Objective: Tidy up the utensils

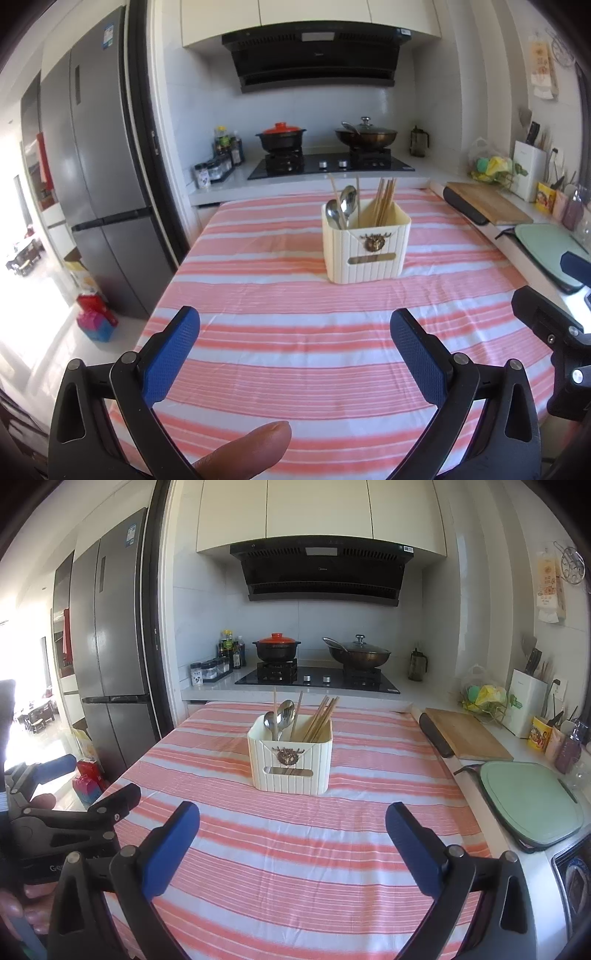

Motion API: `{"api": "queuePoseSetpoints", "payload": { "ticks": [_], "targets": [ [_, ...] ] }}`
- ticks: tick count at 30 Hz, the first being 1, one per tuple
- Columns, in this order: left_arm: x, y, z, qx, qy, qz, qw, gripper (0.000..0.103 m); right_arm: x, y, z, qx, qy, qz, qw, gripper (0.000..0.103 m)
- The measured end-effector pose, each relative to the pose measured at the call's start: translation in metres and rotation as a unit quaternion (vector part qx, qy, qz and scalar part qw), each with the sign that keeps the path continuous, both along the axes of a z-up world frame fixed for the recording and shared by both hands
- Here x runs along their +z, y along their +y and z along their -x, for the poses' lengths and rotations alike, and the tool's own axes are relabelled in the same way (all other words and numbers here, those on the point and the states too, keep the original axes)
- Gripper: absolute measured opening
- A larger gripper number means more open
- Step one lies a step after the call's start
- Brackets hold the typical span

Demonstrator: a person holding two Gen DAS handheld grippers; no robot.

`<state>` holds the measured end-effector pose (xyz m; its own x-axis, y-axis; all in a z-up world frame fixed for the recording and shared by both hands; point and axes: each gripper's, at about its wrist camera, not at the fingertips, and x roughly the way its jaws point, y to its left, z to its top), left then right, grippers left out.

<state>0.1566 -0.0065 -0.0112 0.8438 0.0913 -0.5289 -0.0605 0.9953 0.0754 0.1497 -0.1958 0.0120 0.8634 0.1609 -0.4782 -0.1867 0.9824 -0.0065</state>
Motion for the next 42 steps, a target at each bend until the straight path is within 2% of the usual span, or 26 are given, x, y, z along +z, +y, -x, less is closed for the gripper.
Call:
{"api": "queuePoseSetpoints", "payload": {
  "ticks": [42],
  "targets": [
    [0.001,0.0071,0.0012,-0.005,0.007,0.005,0.9999,0.103,0.0074,0.0068,0.008,0.003,0.01,0.006,1.0,0.102]
  ]
}}
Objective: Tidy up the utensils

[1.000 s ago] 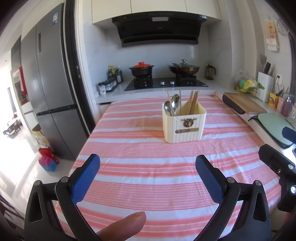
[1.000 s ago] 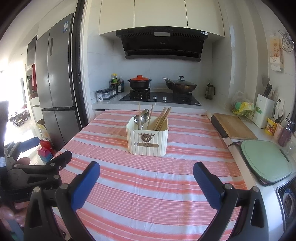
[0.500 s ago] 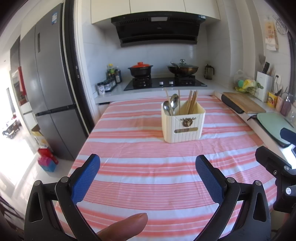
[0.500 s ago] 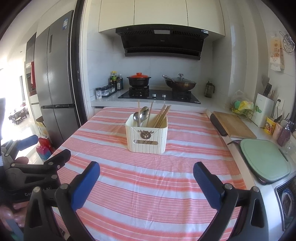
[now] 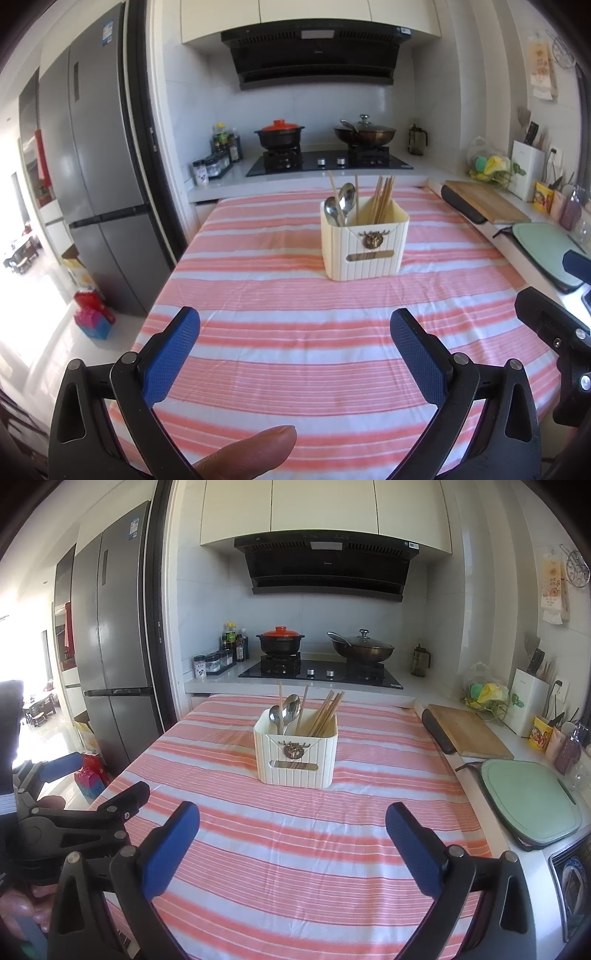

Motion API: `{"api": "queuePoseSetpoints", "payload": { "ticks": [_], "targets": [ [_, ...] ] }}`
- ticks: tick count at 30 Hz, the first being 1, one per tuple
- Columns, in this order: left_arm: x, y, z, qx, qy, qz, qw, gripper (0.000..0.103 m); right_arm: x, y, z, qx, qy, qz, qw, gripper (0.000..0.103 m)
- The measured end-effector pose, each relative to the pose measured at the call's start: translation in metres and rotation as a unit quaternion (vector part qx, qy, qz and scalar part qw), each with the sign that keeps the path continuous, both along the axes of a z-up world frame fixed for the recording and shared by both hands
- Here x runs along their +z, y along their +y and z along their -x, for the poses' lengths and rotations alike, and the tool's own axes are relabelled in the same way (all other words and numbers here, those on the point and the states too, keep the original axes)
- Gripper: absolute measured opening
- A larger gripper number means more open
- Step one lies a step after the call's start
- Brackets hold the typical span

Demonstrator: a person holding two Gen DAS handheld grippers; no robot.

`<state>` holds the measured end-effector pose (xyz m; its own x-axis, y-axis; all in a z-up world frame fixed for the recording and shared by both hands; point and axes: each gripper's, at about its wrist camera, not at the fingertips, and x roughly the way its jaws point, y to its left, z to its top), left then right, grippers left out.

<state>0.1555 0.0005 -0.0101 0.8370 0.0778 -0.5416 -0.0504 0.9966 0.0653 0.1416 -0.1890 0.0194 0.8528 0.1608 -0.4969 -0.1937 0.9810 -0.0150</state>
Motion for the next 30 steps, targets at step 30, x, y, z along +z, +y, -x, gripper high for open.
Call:
{"api": "queuePoseSetpoints", "payload": {
  "ticks": [30],
  "targets": [
    [0.0026,-0.0007,0.0011,-0.004,-0.001,0.001,1.0,0.103,0.0015,0.0023,0.0025,0.002,0.007,-0.001,1.0,0.103]
  ]
}}
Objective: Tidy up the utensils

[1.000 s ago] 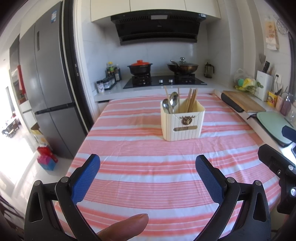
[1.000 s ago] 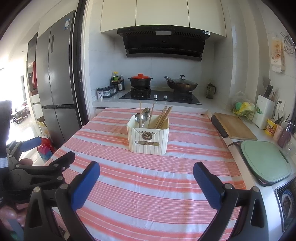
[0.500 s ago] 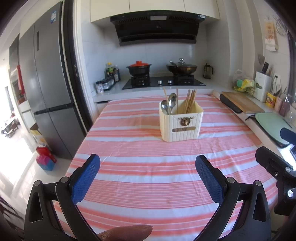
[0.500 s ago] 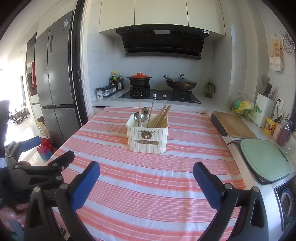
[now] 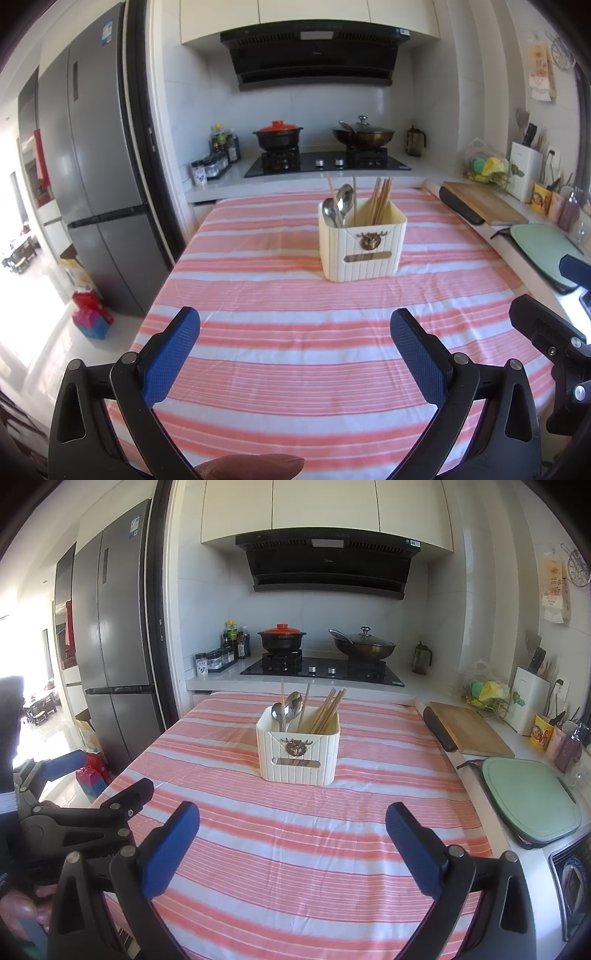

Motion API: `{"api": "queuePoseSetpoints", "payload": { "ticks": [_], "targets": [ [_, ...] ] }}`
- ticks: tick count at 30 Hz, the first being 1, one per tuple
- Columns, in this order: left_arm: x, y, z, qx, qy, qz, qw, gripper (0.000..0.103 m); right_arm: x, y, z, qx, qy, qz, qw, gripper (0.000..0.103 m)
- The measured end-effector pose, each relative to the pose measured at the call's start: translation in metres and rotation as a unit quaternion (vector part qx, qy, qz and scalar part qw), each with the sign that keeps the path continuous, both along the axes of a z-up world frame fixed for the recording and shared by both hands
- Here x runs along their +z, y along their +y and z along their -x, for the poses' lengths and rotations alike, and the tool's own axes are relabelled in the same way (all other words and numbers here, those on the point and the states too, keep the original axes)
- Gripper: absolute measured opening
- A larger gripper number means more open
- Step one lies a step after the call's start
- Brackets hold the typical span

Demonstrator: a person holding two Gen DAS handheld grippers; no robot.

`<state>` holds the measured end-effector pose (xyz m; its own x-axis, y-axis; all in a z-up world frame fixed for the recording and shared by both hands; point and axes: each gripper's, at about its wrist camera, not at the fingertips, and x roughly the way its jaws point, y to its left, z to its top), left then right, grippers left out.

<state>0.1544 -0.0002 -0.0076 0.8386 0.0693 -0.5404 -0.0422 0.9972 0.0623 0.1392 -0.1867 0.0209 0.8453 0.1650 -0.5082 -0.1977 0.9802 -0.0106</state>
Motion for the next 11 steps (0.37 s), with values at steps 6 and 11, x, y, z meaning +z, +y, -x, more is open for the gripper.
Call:
{"api": "queuePoseSetpoints", "payload": {
  "ticks": [6,11],
  "targets": [
    [0.0009,-0.0002,0.0002,0.0,0.0,0.003,1.0,0.103,-0.001,-0.0009,-0.0005,-0.004,0.001,0.002,1.0,0.102],
    [-0.0019,0.0011,-0.0028,0.01,-0.002,0.006,0.9999,0.103,-0.0031,-0.0037,-0.0044,-0.008,0.005,0.004,1.0,0.102]
  ]
}}
